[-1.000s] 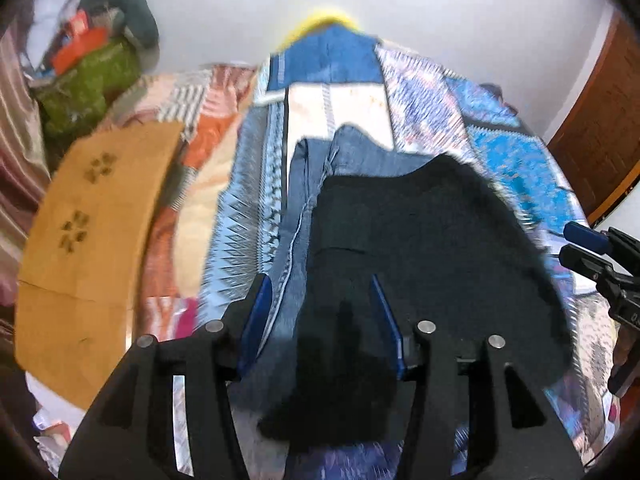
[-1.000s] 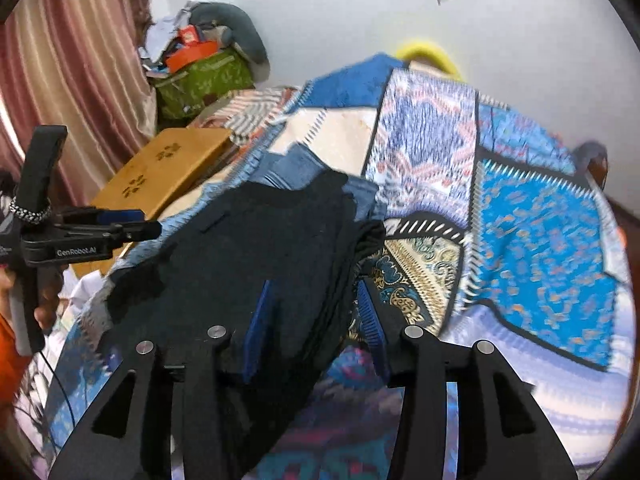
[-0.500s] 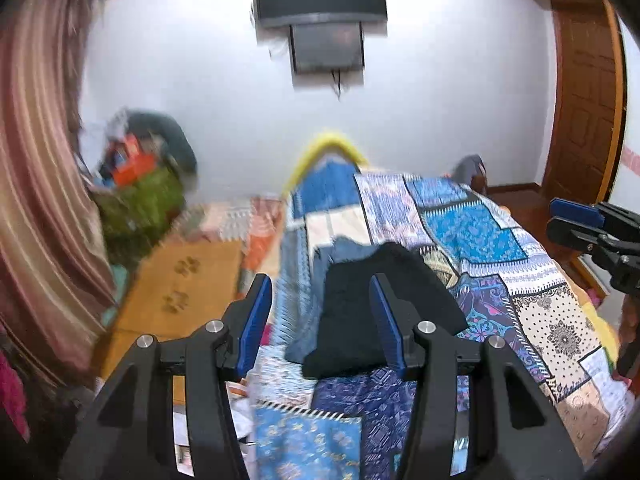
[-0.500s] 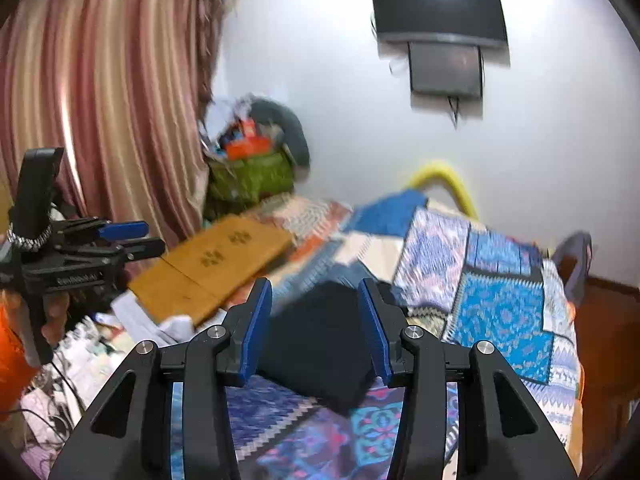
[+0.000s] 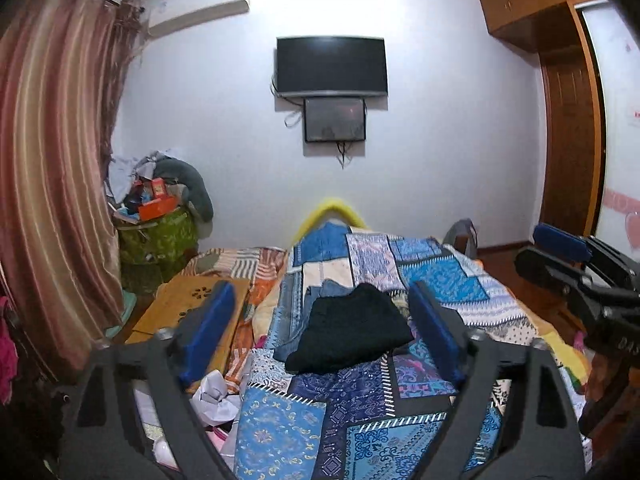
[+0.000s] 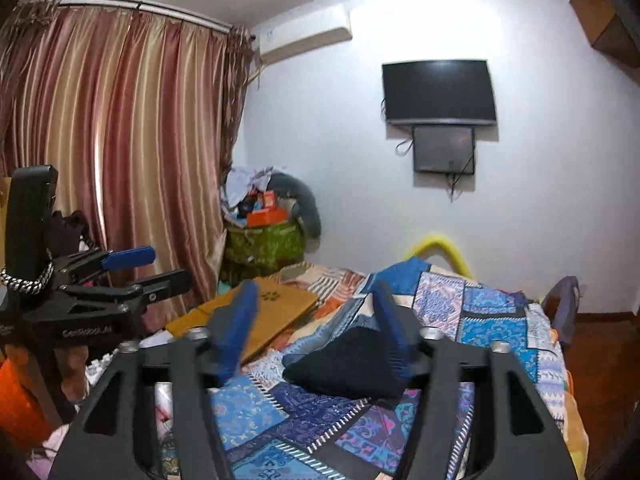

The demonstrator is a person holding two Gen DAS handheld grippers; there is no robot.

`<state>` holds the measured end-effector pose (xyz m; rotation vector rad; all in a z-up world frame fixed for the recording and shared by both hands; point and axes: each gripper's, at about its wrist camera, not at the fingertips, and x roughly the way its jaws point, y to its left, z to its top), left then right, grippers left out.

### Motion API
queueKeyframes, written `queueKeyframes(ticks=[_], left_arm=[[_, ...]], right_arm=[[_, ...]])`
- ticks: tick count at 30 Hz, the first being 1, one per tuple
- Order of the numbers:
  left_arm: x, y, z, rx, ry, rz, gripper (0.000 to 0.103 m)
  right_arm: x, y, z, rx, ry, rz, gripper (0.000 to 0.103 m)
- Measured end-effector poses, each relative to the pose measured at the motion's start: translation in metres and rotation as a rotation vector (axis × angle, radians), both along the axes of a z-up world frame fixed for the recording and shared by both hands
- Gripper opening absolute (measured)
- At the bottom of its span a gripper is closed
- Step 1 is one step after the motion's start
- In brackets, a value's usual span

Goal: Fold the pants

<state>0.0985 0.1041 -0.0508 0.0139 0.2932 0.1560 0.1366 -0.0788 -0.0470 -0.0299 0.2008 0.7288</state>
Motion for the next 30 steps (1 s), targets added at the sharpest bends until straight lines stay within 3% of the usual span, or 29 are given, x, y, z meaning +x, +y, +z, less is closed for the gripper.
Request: queueKeyframes(ticks=[2,4,8,10,12,30], left_arm=[[-0.008,-0.005,0.002,0.001,-0.022,0.0,0.098],[-0.015,-0.008,0.004,0.007,-0.036,-0.002,0.102],[-0.024,-0.014,0.007,0.003,-0.051,-0.014,0.102],[-0.027,-0.015,0.008,-0.006,-0.054,-0.022,0.102],[-0.03,-0.016,0.009,-0.008,-0.06,-0.023,0.102],[-0.031,-0.023,0.004,-0.019,-0.062,-0.036,0.103]], right_arm=[[-0.003,-0.001,0.001,0.005,-0.01,-0.014,0.07],[-0.003,-0.002,0.003,0.015,0.005,-0.013,0.082],[-0.008,-0.003,0.006,0.026,0.0,-0.028,0.088],[-0.009,-0.004,0.007,0.028,-0.007,-0.038,0.098],[-0.014,-0.006,0.008,0.037,-0.018,-0.046,0.102],[-0.032,-0.015,0.004,0.036,-0.023,-0.074,0.102]])
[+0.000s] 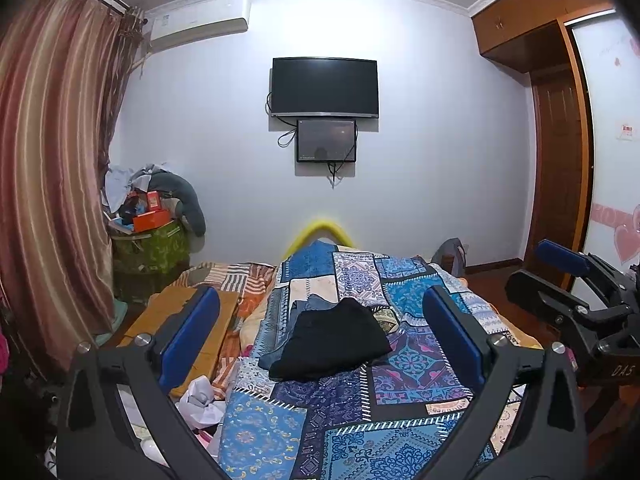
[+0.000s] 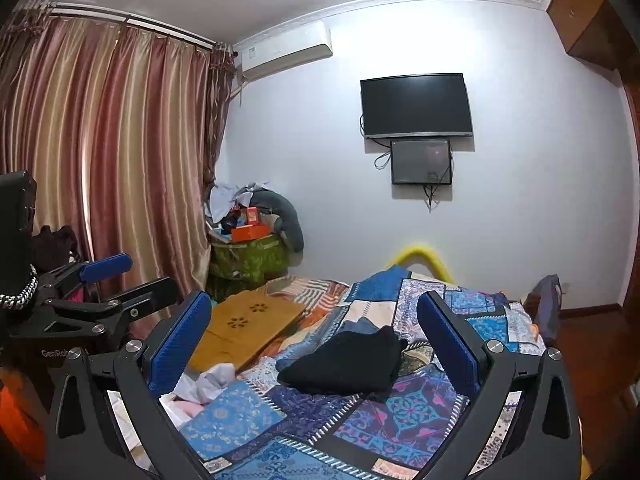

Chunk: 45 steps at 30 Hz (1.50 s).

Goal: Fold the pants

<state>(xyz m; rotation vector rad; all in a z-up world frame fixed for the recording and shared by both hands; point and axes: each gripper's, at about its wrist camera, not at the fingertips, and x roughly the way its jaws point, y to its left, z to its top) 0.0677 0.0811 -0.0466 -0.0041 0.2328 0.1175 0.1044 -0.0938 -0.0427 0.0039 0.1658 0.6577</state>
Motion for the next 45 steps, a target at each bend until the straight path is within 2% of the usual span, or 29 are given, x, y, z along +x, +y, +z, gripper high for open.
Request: queueKeyframes(ticks=[29,33,45], left_arm=[[0.0023,-0.0023,0.0059,-0.016,-0.002,-0.033,0.103],[0.0052,-0.0022,0.0052,-0.026,0.018,-0.054,0.103],[0.009,-0.0096,0.0011,-0.007,0.026,-0.071,0.103]], right_arm=[[-0.0027,-0.0047,0.0079,0.01,0.007,-0.031,0.102],[-0.003,-0.005,0.0094,0.015,0.007,-0.03,0.102],[-0.0032,-0.0052,0.009,0.016,0.007,-0.032,0.102]])
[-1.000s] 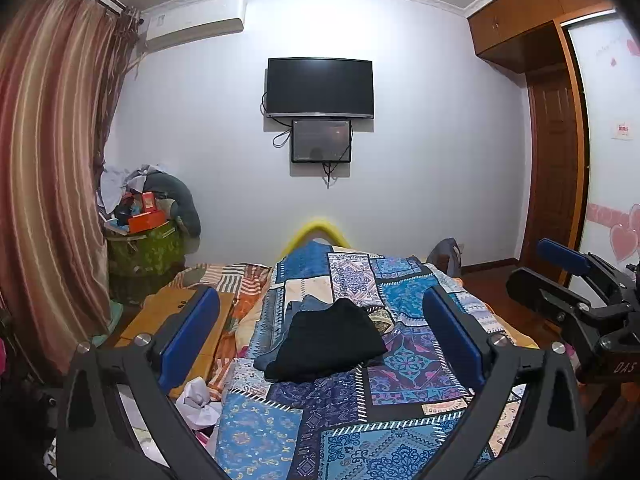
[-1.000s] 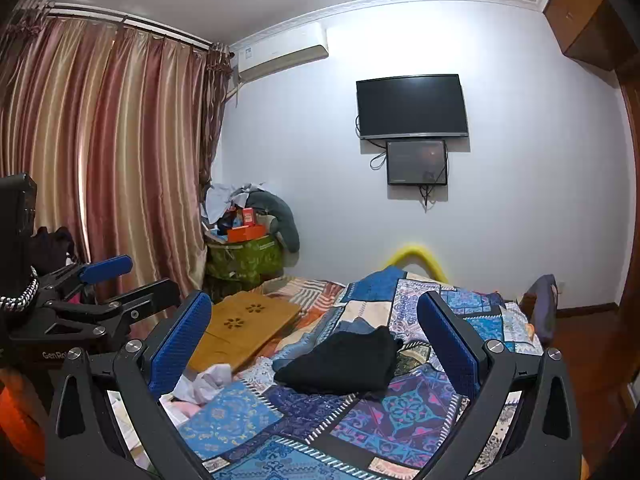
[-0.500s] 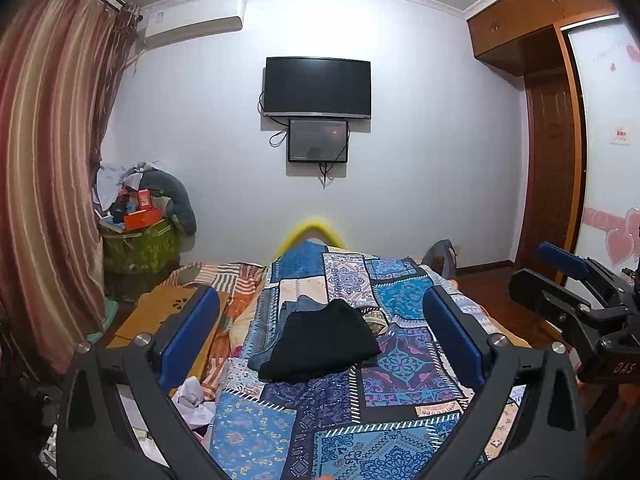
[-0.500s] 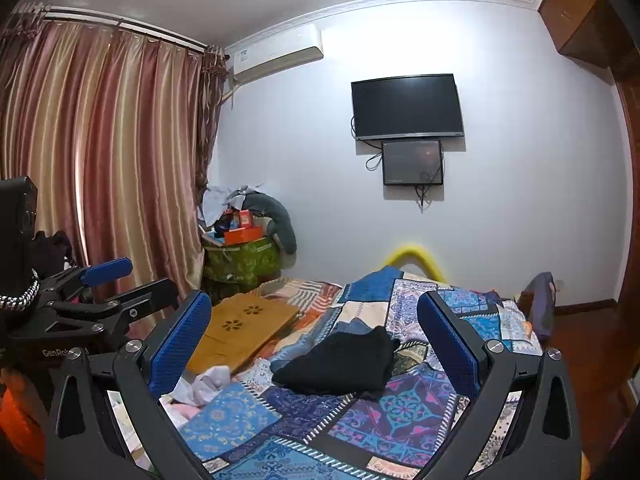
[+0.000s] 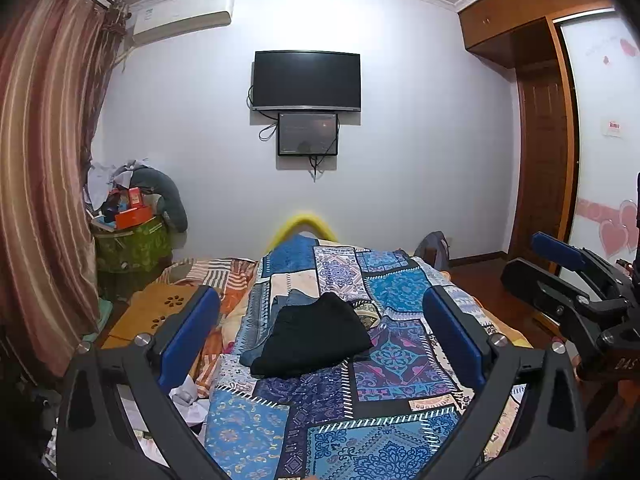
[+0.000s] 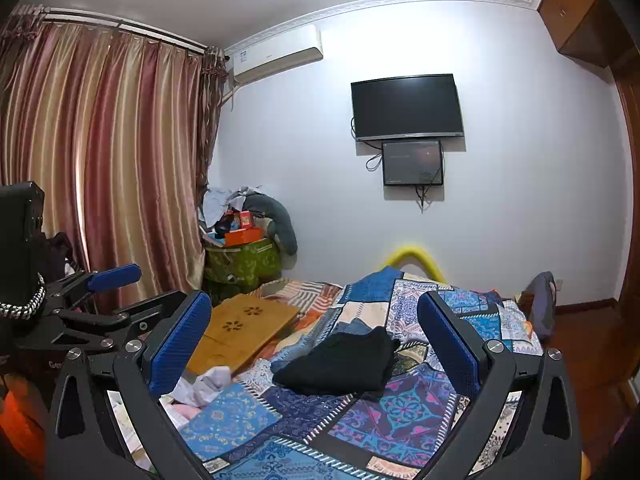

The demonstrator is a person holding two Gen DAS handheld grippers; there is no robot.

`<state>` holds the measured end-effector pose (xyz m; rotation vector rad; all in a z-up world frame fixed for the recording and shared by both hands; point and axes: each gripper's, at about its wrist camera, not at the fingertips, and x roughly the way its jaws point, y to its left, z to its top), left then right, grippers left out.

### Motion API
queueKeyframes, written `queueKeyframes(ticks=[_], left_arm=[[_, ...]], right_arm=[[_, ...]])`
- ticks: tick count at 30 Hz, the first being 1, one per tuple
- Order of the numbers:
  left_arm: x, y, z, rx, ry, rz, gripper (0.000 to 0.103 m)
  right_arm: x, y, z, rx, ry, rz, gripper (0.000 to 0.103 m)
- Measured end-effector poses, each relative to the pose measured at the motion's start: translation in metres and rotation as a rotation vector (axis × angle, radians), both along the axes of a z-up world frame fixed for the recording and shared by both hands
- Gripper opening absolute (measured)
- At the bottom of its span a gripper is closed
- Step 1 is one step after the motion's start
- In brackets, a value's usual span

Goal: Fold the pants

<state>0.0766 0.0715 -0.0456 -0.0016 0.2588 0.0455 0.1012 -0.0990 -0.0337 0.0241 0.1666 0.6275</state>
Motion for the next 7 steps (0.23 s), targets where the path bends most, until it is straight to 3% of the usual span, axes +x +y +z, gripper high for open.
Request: queueKeyframes(ticks=[7], left_arm=[[0.0012,-0.0026,-0.0012,0.005,0.007,-0.014,0.103]], right_arm=[[0.0006,0.0007,-0.0002,0.003,0.009,-0.001,0.102]])
